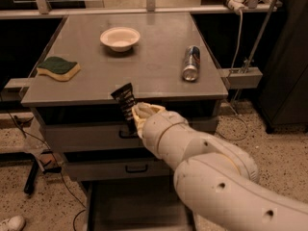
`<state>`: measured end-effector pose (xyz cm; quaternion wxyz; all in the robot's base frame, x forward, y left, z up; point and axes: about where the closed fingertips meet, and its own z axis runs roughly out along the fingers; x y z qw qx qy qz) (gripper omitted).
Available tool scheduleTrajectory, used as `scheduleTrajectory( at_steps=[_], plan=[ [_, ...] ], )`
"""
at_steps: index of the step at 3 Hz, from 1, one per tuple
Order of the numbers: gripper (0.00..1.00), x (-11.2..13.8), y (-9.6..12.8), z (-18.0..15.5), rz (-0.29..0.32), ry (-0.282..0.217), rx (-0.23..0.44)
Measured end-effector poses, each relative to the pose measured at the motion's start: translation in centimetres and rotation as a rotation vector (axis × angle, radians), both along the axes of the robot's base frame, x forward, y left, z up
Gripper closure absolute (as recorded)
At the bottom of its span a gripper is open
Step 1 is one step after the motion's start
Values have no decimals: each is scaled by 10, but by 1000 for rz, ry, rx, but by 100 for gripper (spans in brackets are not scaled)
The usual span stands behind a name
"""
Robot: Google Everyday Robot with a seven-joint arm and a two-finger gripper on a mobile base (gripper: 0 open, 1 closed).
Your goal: Pick rxbar chocolate from bottom drawer and place on counter
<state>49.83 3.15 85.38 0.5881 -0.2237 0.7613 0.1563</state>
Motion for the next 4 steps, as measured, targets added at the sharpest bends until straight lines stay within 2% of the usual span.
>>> scheduleTrajectory(
  at_steps=[2, 4],
  plan=[
    [100, 40, -8, 42, 12, -11, -27],
    [100, 85, -6, 64, 63, 4, -71]
  ],
)
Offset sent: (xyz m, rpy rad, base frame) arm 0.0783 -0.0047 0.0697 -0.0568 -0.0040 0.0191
